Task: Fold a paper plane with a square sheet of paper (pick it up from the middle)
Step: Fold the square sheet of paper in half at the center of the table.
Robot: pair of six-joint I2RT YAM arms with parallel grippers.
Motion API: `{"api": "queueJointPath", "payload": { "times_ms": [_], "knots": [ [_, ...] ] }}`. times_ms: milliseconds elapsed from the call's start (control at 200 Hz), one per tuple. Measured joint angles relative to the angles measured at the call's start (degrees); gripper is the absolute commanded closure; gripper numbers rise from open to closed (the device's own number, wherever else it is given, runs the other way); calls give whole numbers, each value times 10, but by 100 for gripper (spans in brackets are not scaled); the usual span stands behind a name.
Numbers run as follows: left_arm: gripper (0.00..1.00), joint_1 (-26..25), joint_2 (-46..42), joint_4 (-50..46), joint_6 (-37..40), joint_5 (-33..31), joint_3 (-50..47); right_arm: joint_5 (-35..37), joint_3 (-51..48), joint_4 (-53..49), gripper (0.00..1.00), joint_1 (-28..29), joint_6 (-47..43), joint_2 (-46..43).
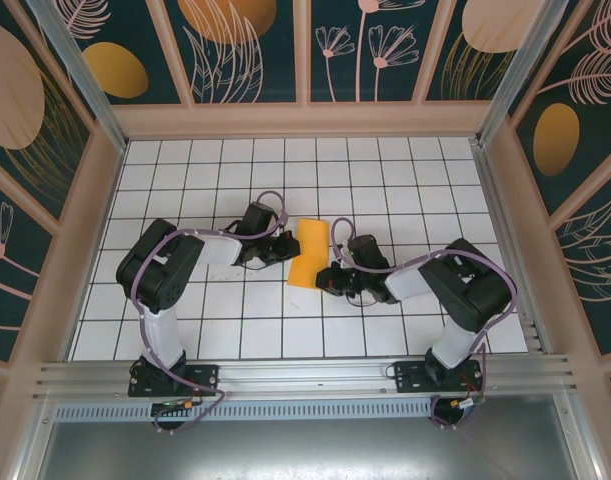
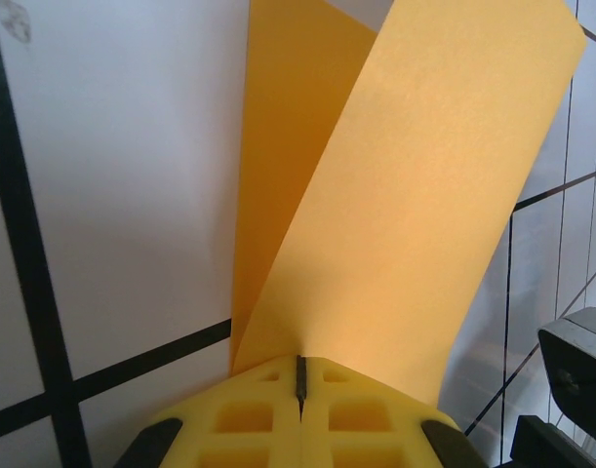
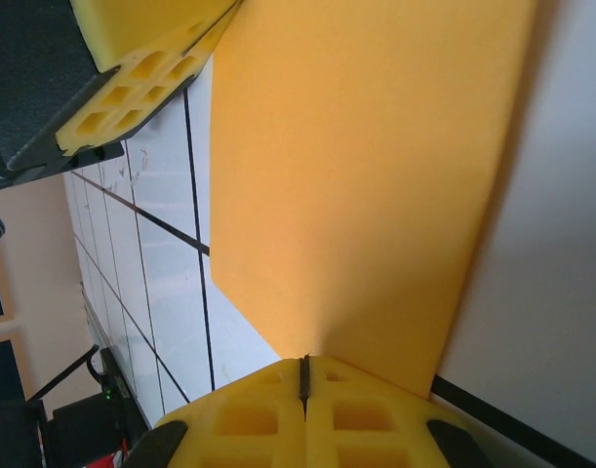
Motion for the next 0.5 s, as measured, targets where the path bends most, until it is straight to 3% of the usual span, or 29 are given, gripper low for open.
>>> {"api": "queueJointPath", "payload": {
  "times_ms": [500],
  "knots": [
    [100, 0, 0, 0, 2, 0, 0, 6, 1, -32, 96, 5, -7, -12]
  ]
}}
